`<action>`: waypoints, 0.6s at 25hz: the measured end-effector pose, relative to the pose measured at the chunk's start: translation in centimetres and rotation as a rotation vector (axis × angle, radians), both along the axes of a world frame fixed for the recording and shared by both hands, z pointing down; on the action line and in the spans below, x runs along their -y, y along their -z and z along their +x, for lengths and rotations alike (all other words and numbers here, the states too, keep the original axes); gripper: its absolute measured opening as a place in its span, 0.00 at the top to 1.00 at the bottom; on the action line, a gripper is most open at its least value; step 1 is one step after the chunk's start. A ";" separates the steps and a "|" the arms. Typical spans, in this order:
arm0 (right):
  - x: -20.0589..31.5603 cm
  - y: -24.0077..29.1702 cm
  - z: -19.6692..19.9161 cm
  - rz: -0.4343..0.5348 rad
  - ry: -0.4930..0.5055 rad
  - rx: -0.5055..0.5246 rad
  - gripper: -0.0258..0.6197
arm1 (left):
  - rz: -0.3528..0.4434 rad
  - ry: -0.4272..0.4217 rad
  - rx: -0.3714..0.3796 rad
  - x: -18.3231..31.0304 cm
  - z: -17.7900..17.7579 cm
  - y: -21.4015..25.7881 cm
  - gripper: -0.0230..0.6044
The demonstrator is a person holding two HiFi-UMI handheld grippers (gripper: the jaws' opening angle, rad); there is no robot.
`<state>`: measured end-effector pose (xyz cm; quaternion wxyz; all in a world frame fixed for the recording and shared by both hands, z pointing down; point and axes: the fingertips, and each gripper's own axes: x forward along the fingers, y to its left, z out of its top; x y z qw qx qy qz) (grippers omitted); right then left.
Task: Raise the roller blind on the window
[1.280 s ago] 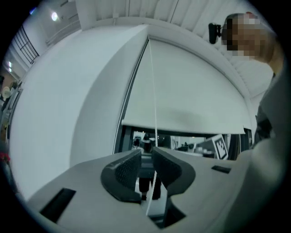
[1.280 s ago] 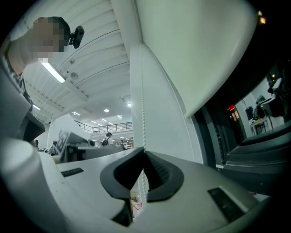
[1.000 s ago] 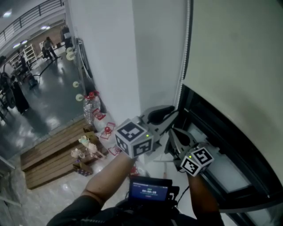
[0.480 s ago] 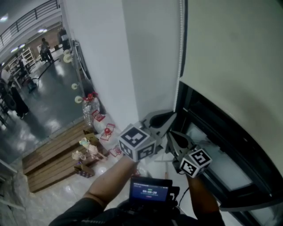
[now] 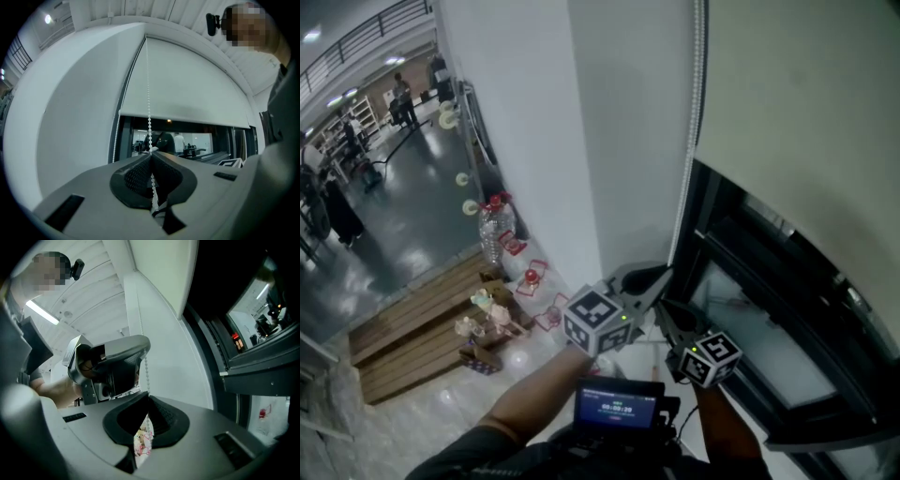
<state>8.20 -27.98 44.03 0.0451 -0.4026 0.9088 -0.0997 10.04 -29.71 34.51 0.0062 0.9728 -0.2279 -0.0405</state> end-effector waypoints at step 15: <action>-2.1 7.5 6.1 0.165 -0.107 -0.098 0.87 | -0.025 -0.018 0.018 -0.5 0.5 -1.9 0.97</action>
